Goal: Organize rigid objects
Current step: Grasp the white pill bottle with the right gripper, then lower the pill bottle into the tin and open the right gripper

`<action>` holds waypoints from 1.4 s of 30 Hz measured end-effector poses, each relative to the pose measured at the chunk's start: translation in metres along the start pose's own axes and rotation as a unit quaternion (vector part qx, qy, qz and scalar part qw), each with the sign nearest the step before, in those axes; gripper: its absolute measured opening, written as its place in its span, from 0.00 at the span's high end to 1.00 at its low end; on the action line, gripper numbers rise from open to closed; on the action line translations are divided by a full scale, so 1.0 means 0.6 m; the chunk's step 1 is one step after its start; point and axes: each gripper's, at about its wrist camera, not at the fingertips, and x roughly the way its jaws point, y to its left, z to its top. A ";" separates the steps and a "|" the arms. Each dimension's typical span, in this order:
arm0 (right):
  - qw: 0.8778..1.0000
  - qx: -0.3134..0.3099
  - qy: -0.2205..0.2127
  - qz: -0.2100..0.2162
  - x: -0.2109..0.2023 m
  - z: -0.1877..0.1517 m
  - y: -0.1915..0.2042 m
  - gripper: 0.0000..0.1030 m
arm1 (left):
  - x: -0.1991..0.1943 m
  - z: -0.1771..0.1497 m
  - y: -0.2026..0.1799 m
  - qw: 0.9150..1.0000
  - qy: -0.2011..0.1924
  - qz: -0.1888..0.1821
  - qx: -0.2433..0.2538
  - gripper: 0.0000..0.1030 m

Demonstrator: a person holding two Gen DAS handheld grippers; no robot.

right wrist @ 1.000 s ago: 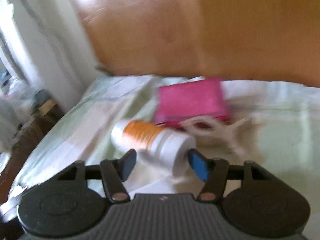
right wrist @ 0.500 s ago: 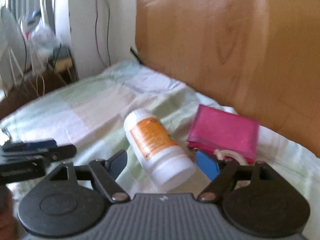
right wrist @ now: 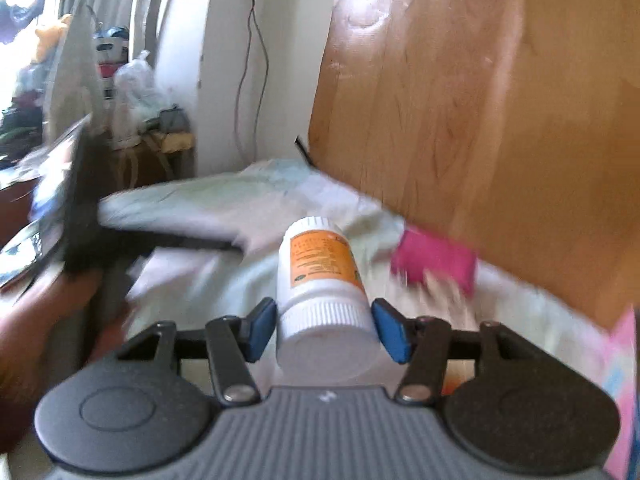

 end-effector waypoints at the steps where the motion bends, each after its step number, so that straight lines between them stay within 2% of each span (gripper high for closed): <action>1: 1.000 0.010 0.010 -0.004 -0.019 -0.024 -0.001 0.48 | -0.007 -0.003 -0.009 1.000 -0.004 -0.030 0.008 0.37; 2: 1.000 0.019 0.020 -0.009 -0.041 -0.047 -0.007 0.48 | -0.012 -0.007 -0.018 0.997 -0.002 -0.069 0.017 0.37; 4: 0.998 0.033 0.034 -0.028 -0.085 -0.093 -0.019 0.48 | -0.020 -0.021 -0.051 0.986 0.028 -0.158 0.051 0.37; 6: 0.997 0.049 0.046 -0.043 -0.115 -0.126 -0.037 0.48 | -0.032 -0.039 -0.089 0.967 0.068 -0.234 0.071 0.37; 8: 0.995 0.077 0.043 -0.055 -0.146 -0.151 -0.052 0.48 | -0.054 -0.059 -0.130 0.945 0.101 -0.301 0.082 0.36; 9: 0.993 0.087 0.040 -0.063 -0.160 -0.160 -0.059 0.48 | -0.068 -0.071 -0.149 0.933 0.117 -0.331 0.079 0.33; 11: 0.992 0.096 0.033 -0.074 -0.174 -0.174 -0.067 0.43 | -0.084 -0.095 -0.184 0.915 0.158 -0.367 0.066 0.22; 13: 0.991 0.103 0.029 -0.083 -0.185 -0.182 -0.063 0.42 | -0.094 -0.118 -0.211 0.908 0.189 -0.369 0.068 0.21; 14: 0.991 0.105 0.027 -0.084 -0.189 -0.186 -0.057 0.41 | -0.098 -0.127 -0.222 0.906 0.199 -0.366 0.073 0.20; 16: 0.991 0.105 0.021 -0.083 -0.187 -0.189 -0.055 0.38 | -0.098 -0.137 -0.236 0.910 0.215 -0.346 0.078 0.18; 19: 0.990 0.115 0.016 -0.085 -0.173 -0.191 -0.063 0.38 | -0.081 -0.144 -0.243 0.913 0.236 -0.331 0.046 0.12; 21: 0.988 0.135 0.017 -0.079 -0.159 -0.195 -0.071 0.40 | -0.078 -0.146 -0.259 0.910 0.246 -0.332 0.040 0.12; 22: 0.986 0.150 0.017 -0.077 -0.161 -0.202 -0.058 0.50 | -0.083 -0.151 -0.269 0.910 0.247 -0.331 0.040 0.14; 23: 0.985 0.155 0.012 -0.074 -0.160 -0.202 -0.060 0.51 | -0.085 -0.155 -0.276 0.911 0.245 -0.329 0.046 0.22; 24: 0.985 0.157 0.005 -0.077 -0.164 -0.207 -0.050 0.51 | -0.087 -0.159 -0.284 0.906 0.244 -0.342 0.050 0.31; 27: 0.982 0.160 -0.028 -0.099 -0.191 -0.209 -0.042 0.51 | -0.107 -0.149 -0.306 0.906 0.224 -0.353 0.059 0.31; 31: 0.974 0.146 -0.084 -0.148 -0.234 -0.185 -0.061 0.51 | -0.137 -0.103 -0.369 0.900 0.174 -0.388 0.095 0.31; 34: 0.966 0.145 -0.103 -0.188 -0.240 -0.161 -0.107 0.51 | -0.127 -0.075 -0.433 0.895 0.149 -0.401 0.124 0.31; 36: 0.961 0.167 -0.108 -0.194 -0.228 -0.151 -0.152 0.51 | -0.098 -0.065 -0.473 0.894 0.144 -0.404 0.128 0.31; 39: 0.954 0.202 -0.097 -0.197 -0.199 -0.144 -0.217 0.51 | -0.052 -0.061 -0.519 0.901 0.150 -0.386 0.127 0.31; 42: 0.951 0.203 -0.069 -0.221 -0.166 -0.142 -0.246 0.50 | -0.026 -0.072 -0.555 0.910 0.152 -0.355 0.153 0.31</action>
